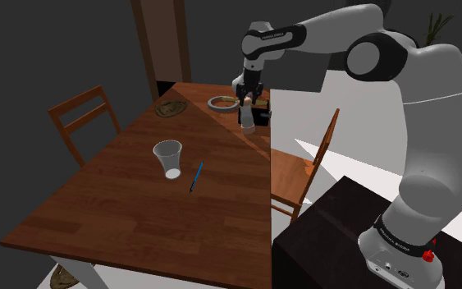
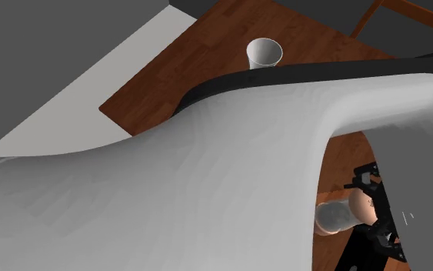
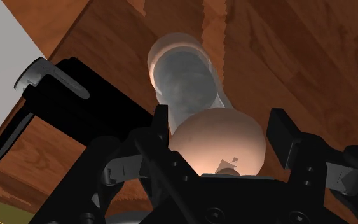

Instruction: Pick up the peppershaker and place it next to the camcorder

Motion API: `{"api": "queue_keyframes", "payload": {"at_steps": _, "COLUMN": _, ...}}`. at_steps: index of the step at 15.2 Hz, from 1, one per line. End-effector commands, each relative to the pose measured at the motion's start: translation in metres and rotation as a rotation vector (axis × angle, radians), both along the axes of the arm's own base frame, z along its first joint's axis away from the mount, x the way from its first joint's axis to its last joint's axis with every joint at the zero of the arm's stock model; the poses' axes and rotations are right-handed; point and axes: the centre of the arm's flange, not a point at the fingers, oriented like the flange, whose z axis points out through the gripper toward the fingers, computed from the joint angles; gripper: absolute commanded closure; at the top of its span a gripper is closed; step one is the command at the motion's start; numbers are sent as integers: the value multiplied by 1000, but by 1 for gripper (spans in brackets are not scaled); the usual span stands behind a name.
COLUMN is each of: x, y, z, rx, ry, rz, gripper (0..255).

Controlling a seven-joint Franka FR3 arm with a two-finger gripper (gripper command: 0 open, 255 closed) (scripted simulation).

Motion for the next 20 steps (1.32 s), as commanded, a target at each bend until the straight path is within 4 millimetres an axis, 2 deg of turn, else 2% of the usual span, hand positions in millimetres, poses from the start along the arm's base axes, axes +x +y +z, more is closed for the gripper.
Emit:
{"api": "queue_keyframes", "payload": {"at_steps": 1, "x": -1, "y": 0, "z": -1, "rx": 0, "ry": -1, "rz": 0, "gripper": 255}}
{"api": "queue_keyframes", "payload": {"at_steps": 6, "x": -1, "y": 0, "z": -1, "rx": 0, "ry": -1, "rz": 0, "gripper": 255}}
{"api": "queue_keyframes", "payload": {"at_steps": 7, "x": -1, "y": 0, "z": -1, "rx": 0, "ry": -1, "rz": 0, "gripper": 0}}
{"api": "queue_keyframes", "payload": {"at_steps": 12, "x": -1, "y": 0, "z": -1, "rx": 0, "ry": -1, "rz": 0, "gripper": 0}}
{"api": "queue_keyframes", "payload": {"at_steps": 16, "x": 0, "y": -6, "z": 48, "rx": 0, "ry": -1, "rz": 0, "gripper": 0}}
{"api": "queue_keyframes", "payload": {"at_steps": 20, "x": 0, "y": -6, "z": 48, "rx": 0, "ry": -1, "rz": 0, "gripper": 0}}
